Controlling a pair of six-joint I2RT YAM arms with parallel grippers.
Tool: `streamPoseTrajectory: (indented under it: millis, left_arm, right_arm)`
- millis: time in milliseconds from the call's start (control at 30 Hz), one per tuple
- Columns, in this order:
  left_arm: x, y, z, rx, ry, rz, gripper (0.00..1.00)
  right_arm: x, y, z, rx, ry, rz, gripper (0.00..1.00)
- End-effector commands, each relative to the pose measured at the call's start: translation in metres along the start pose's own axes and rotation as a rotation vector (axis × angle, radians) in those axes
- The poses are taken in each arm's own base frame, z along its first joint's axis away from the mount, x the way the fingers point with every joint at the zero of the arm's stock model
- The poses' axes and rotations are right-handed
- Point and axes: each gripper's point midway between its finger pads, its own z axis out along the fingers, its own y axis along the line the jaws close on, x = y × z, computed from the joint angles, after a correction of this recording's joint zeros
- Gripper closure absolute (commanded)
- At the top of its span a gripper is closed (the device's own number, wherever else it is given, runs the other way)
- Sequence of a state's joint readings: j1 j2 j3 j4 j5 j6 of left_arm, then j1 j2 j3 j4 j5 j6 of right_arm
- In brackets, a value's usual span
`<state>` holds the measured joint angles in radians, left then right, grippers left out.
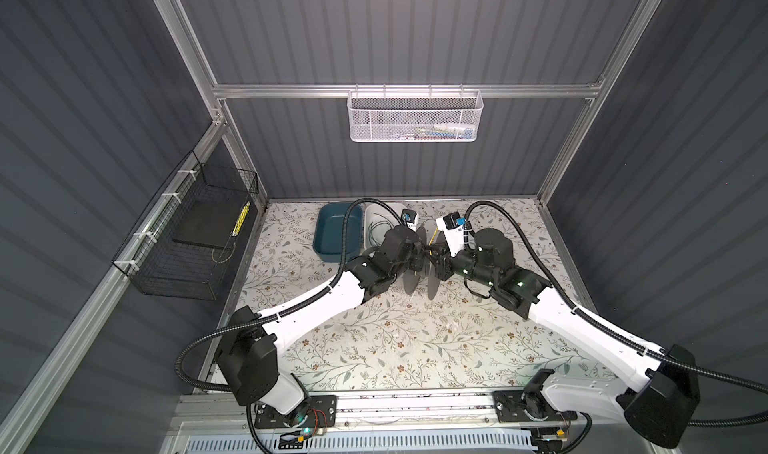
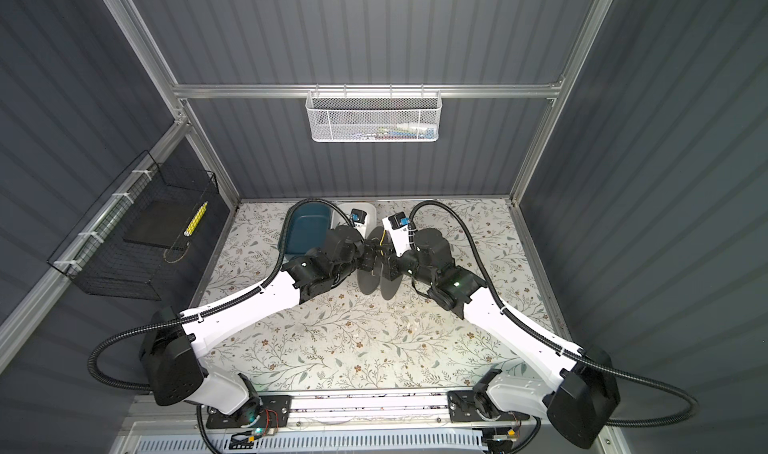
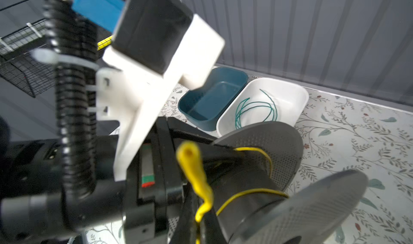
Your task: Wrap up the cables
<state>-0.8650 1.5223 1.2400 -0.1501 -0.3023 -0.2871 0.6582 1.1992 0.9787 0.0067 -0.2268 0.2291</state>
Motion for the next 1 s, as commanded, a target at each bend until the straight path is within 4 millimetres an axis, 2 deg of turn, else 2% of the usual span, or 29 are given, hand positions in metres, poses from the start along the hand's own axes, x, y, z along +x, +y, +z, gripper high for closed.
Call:
streamPoseTrajectory:
  millis: [0,67,167,400,633,767,967]
  left_arm:
    - [0.070,0.011,-0.006,0.015,0.234,0.201,1.00]
    - [0.073,0.013,-0.005,0.008,0.244,0.219,1.00]
    - [0.080,0.018,-0.005,-0.005,0.257,0.247,1.00]
    - [0.104,0.020,-0.012,0.011,0.291,0.308,1.00]
    - [0.114,0.017,-0.019,0.021,0.304,0.345,1.00]
    - [0.121,0.016,-0.021,0.026,0.319,0.375,1.00]
    - [0.124,0.009,-0.024,0.018,0.322,0.463,1.00]
  right_arm:
    - [-0.109,-0.003,-0.047,0.047,-0.363,-0.033,1.00]
    - [-0.106,-0.011,-0.045,0.067,-0.357,-0.015,1.00]
    - [-0.106,-0.032,-0.045,0.105,-0.361,0.049,1.00]
    - [-0.122,-0.076,-0.039,0.104,-0.353,0.151,1.00]
    - [-0.118,-0.099,-0.022,0.117,-0.321,0.183,1.00]
    - [-0.119,-0.110,-0.024,0.145,-0.342,0.180,1.00]
    - [-0.127,-0.115,-0.023,0.158,-0.330,0.150,1.00]
